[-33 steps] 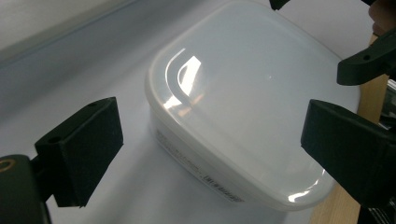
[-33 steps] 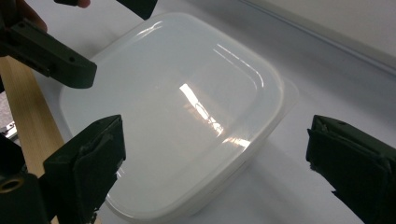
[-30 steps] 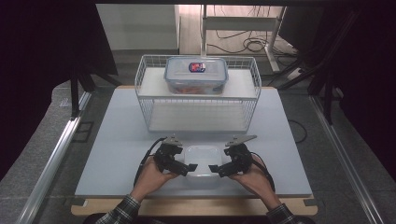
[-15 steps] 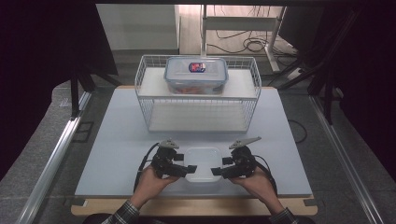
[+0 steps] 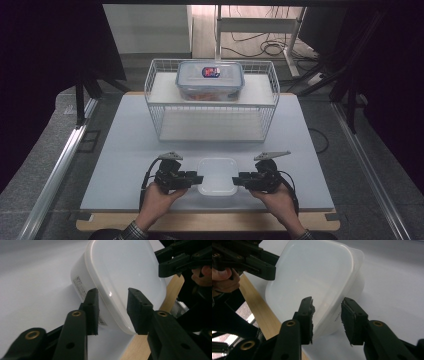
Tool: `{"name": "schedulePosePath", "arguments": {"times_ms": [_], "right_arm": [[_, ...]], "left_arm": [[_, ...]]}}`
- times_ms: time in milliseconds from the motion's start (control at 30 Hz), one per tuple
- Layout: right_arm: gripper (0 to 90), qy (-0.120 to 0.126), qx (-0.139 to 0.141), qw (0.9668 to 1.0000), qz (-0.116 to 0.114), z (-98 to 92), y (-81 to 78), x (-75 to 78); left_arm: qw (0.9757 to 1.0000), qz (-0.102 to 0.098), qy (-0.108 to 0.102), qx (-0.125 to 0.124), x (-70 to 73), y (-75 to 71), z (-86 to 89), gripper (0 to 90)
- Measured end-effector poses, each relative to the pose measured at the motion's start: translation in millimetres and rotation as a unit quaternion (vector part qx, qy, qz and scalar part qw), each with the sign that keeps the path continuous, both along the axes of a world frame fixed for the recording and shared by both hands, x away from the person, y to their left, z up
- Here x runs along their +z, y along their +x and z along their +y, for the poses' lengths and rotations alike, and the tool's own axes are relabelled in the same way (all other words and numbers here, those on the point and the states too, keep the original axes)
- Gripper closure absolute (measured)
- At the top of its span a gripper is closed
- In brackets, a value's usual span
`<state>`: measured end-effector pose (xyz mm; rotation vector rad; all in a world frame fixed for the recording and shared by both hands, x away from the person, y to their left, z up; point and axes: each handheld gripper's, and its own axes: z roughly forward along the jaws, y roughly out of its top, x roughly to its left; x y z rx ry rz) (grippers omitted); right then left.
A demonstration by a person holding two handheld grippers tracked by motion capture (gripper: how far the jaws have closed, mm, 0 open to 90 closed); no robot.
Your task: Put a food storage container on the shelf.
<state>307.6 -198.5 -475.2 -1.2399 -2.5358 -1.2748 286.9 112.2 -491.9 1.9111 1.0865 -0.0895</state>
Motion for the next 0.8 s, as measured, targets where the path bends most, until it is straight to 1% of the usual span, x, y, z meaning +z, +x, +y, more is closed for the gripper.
{"name": "schedulePosePath", "arguments": {"times_ms": [67, 100, 133, 167, 200, 233, 300, 367, 500, 533, 567, 600, 633, 700, 800], "right_arm": [[68.5, 0.004, -0.009, 1.0000, -0.003, -1.0, -0.5, 1.7], [72.4, 0.007, -0.012, 0.9999, -0.008, -1.9, -0.9, 2.5], [78.0, 0.009, -0.019, 0.9997, -0.014, -3.4, -1.4, 3.8], [77.9, 0.004, -0.020, 0.9995, -0.025, -3.4, -1.5, 3.6], [77.9, -0.003, -0.020, 0.9993, -0.031, -2.0, -2.0, 3.1], [77.9, -0.005, -0.025, 0.9989, -0.039, -0.6, -2.6, 3.1], [78.0, -0.008, -0.027, 0.9984, -0.049, 0.7, -3.2, 3.0], [78.0, -0.001, -0.028, 0.9982, -0.053, 0.5, -3.5, 1.7], [78.0, 0.001, -0.027, 0.9977, -0.063, 0.0, -3.8, 2.0], [78.0, 0.002, -0.026, 0.9971, -0.071, -0.1, -4.0, 3.1], [78.1, 0.004, -0.027, 0.9969, -0.073, 0.1, -4.6, 4.8], [78.2, 0.012, -0.026, 0.9957, -0.088, -0.3, -5.0, 8.3], [78.2, 0.012, -0.026, 0.9957, -0.088, -0.3, -5.0, 8.3], [78.3, 0.017, -0.024, 0.9946, -0.100, -0.3, -5.1, 12.5], [78.4, 0.018, -0.022, 0.9933, -0.112, 0.7, -5.5, 17.9]], "left_arm": [[0.9999, -0.010, -0.002, 0.010, 1.8, -1.3, 0.5, 68.3], [0.9996, -0.019, -0.006, 0.019, 2.8, -2.2, 2.3, 71.7], [0.9995, -0.026, -0.007, 0.019, 2.6, -2.3, 3.2, 78.2], [0.9993, -0.033, 0.001, 0.020, 2.3, -2.6, 1.9, 78.2], [0.9990, -0.036, 0.001, 0.027, 1.9, -2.7, 1.4, 78.5], [0.9990, -0.035, -0.001, 0.029, 1.7, -2.5, 1.5, 78.5], [0.9990, -0.034, -0.005, 0.030, 0.6, -2.2, 2.6, 78.6], [0.9988, -0.036, -0.006, 0.032, 0.1, -2.6, 2.5, 78.7], [0.9987, -0.041, -0.003, 0.031, 2.0, -2.8, 2.7, 78.9], [0.9986, -0.042, -0.004, 0.031, 3.0, -2.8, 3.0, 79.0], [0.9985, -0.044, -0.004, 0.030, 3.9, -2.8, 3.5, 79.0], [0.9984, -0.047, -0.006, 0.030, 5.6, -2.8, 4.1, 79.1], [0.9983, -0.049, -0.006, 0.030, 6.8, -2.8, 4.5, 79.1], [0.9980, -0.057, -0.005, 0.029, 10.7, -2.9, 5.3, 79.2], [0.9973, -0.068, 0.001, 0.030, 15.7, -3.1, 5.5, 79.1]]}}
